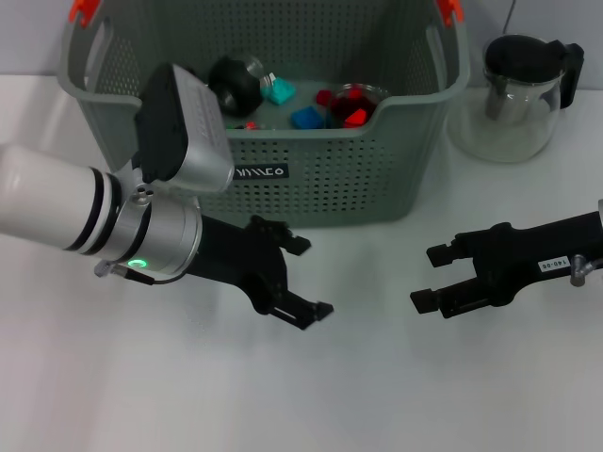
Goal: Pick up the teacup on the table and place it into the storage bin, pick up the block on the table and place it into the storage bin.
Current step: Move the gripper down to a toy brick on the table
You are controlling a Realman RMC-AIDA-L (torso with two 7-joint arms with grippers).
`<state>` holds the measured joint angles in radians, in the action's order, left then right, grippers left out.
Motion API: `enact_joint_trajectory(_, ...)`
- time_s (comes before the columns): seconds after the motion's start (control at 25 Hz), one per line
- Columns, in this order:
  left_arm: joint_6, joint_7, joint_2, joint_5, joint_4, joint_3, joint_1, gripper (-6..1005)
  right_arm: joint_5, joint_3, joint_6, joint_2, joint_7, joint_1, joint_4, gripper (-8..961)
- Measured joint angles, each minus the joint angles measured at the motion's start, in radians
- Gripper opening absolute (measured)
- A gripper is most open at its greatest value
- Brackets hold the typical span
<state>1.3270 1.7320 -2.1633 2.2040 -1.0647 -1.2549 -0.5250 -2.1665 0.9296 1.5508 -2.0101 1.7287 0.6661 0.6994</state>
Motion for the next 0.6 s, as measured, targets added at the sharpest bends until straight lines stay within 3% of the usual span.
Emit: enact_joint_trajectory(0.6,-0.206,-0.008,-0.007,0.038,0.120,-0.006,0.011,948,0.001,0.000,0.000,-0.002,0.002,0.000,0.000,928)
